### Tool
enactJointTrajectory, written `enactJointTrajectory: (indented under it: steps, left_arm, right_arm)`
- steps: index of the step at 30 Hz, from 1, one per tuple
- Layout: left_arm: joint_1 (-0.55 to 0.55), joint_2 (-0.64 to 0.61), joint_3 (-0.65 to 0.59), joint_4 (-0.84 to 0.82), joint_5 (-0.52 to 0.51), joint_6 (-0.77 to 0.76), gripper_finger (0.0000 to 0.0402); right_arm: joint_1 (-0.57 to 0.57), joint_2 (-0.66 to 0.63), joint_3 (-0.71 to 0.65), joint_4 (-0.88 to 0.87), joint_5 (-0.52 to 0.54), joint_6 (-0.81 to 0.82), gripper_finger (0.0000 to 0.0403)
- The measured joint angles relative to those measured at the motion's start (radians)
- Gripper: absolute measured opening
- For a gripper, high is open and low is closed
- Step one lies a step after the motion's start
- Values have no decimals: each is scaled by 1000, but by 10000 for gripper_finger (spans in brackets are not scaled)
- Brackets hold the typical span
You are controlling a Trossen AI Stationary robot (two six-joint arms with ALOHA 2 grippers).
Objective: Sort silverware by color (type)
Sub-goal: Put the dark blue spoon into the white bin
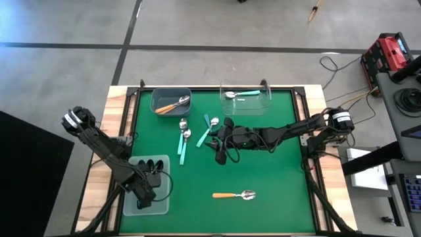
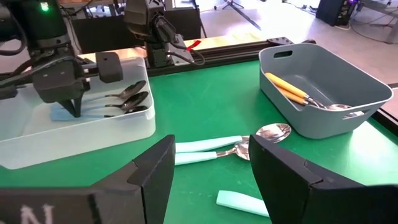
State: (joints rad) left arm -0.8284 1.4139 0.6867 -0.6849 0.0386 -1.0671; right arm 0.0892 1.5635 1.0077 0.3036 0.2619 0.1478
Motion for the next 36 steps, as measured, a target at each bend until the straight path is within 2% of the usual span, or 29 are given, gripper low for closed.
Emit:
enactJointTrajectory:
  steps: [9, 17, 27, 31, 33, 36]
  left_arm:
    - [0, -3, 39, 10, -51, 32, 0]
    - [-2, -3, 43, -135, -75, 21, 0]
    - [-2, -3, 11, 5, -90, 19, 0]
    - [-1, -2, 15, 27, -178, 32, 0]
    - [3, -3, 28, 19, -183, 50, 0]
    - [2, -3, 56, -78, -144, 52, 0]
  right_arm:
    - [4, 0, 0, 0, 0, 2, 196]
    - [5, 0, 0, -1, 0, 2, 196]
    - [4, 11, 0, 1, 0, 2, 196]
    - [5, 11, 0, 3, 0, 2, 196]
    - [5, 11, 0, 2, 0, 2, 196]
    - [4, 11, 0, 3, 0, 2, 196]
